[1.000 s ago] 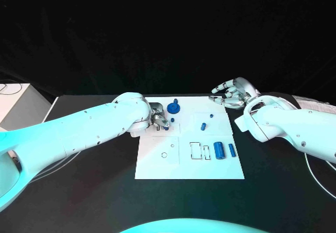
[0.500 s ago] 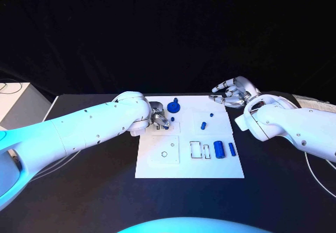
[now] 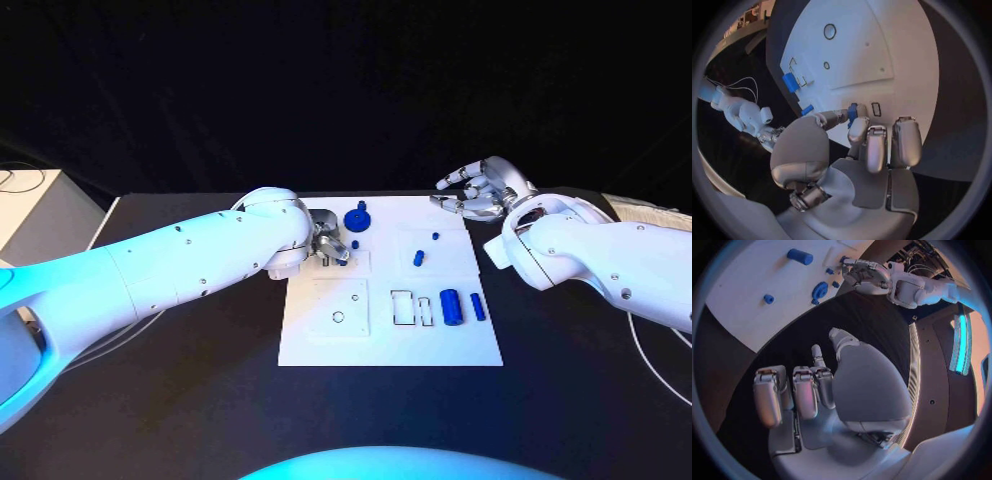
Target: Assemble the parts on the task board
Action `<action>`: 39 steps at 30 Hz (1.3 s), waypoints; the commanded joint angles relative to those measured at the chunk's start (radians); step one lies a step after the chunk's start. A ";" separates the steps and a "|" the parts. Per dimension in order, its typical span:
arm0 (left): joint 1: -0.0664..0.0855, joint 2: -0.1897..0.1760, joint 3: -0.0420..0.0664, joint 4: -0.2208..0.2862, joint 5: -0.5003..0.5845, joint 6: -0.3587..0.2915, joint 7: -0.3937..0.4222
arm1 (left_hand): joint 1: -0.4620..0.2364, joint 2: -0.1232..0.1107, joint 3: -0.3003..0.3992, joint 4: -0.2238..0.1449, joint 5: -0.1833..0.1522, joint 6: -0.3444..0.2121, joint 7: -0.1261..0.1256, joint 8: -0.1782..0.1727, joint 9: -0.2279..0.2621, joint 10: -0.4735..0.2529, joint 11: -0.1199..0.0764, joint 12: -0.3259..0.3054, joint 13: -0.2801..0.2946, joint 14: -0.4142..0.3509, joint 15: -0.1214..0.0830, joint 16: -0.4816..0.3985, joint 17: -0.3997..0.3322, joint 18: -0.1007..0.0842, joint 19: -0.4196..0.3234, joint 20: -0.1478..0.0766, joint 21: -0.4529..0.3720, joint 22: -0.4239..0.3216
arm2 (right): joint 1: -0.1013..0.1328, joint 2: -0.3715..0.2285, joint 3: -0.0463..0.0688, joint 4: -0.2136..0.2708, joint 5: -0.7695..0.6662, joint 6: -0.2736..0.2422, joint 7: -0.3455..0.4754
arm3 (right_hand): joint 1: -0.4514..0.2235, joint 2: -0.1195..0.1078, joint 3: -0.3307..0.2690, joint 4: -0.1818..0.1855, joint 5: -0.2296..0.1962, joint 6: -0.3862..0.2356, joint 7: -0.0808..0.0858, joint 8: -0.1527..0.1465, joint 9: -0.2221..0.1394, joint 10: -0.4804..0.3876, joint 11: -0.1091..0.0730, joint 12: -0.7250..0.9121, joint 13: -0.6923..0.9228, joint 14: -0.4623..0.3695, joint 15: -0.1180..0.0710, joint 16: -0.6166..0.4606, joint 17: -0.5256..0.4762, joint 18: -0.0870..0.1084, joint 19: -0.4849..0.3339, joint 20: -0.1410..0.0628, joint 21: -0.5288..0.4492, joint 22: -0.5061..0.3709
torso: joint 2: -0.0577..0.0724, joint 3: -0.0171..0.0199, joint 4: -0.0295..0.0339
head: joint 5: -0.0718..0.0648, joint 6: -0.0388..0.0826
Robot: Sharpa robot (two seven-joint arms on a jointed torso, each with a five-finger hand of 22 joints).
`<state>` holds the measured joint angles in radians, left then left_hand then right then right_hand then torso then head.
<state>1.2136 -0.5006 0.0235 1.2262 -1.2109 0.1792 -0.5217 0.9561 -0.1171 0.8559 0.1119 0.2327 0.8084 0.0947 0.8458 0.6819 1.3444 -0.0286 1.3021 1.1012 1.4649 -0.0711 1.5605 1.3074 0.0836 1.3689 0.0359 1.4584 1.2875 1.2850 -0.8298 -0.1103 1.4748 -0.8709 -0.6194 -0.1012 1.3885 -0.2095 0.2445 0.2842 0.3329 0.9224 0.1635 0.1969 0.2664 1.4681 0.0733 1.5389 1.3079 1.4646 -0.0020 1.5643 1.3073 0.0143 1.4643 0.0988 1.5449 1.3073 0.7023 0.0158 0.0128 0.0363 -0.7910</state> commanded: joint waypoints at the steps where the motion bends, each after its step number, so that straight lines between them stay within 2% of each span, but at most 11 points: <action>1: -0.005 0.002 -0.004 0.009 -0.018 0.041 0.002 | 0.002 0.013 0.106 -0.115 -0.007 0.063 -0.054 0.004 -0.008 0.013 0.000 0.008 0.009 0.103 -0.010 0.006 0.255 -0.021 0.011 -0.001 0.006 0.007 | -0.001 -0.001 0.000 0.002 -0.011 0.012 0.005 | -0.002 -0.009 0.004 0.000 -0.004 -0.007 0.000 0.002 -0.001 0.067 0.007 -0.004 0.231 0.102 0.007 -0.001 0.246 -0.007 0.094 0.007 -0.005 0.245 | -0.001 0.0001 0.0003 | 0.000 -0.002; 20: -0.006 -0.001 -0.005 0.017 -0.020 0.047 0.005 | -0.018 0.048 0.031 -0.078 -0.024 0.105 -0.063 -0.005 -0.069 0.046 -0.007 0.029 0.055 0.106 -0.014 0.010 0.263 -0.028 0.034 -0.005 0.017 0.038 | -0.001 -0.003 0.000 0.003 -0.011 0.013 0.006 | -0.004 -0.009 0.004 0.001 -0.003 -0.006 0.000 0.003 -0.001 0.067 0.007 -0.004 0.231 0.102 0.007 -0.002 0.245 -0.007 0.094 0.007 -0.005 0.245 | 0.000 0.0007 -0.0004 | 0.000 -0.006; 28: -0.006 0.000 -0.004 0.015 -0.020 0.049 0.006 | -0.026 0.057 -0.007 -0.058 -0.034 0.124 -0.068 -0.006 -0.093 0.060 -0.011 0.039 0.077 0.106 -0.017 0.010 0.263 -0.031 0.043 -0.008 0.022 0.051 | -0.001 -0.003 0.000 0.003 -0.011 0.014 0.006 | -0.004 -0.009 0.004 0.001 -0.003 -0.006 0.000 0.003 -0.001 0.067 0.007 -0.004 0.231 0.102 0.007 -0.002 0.245 -0.007 0.094 0.007 -0.005 0.245 | 0.000 0.0013 -0.0004 | 0.001 -0.007; 39: -0.006 0.001 -0.004 0.016 -0.028 0.057 0.005 | -0.021 0.061 -0.020 -0.057 -0.034 0.134 -0.073 -0.004 -0.102 0.072 -0.014 0.050 0.098 0.106 -0.019 0.010 0.263 -0.035 0.054 -0.010 0.028 0.068 | -0.002 -0.004 0.000 0.002 -0.011 0.015 0.006 | -0.004 -0.009 0.004 0.001 -0.003 -0.006 0.000 0.003 -0.001 0.067 0.007 -0.004 0.231 0.102 0.007 -0.002 0.245 -0.007 0.094 0.007 -0.005 0.245 | 0.000 0.0009 0.0000 | 0.002 -0.010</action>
<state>1.2140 -0.5030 0.0239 1.2384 -1.2370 0.1944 -0.5205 0.9181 -0.0788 0.8209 0.0768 0.2011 0.8603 0.0996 0.8403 0.5804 1.4093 -0.0426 1.3478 1.1983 1.4675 -0.0833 1.5643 1.3074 0.0681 1.4153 0.0254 1.4803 1.3074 1.2840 -0.8335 -0.1103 1.4757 -0.8715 -0.6175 -0.1012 1.3885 -0.2095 0.2445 0.2842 0.3329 0.9225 0.1634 0.1969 0.2664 1.4681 0.0733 1.5389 1.3075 1.4646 -0.0020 1.5644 1.3073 0.0143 1.4643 0.0988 1.5449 1.3078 0.7021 0.0171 0.0125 0.0389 -0.8003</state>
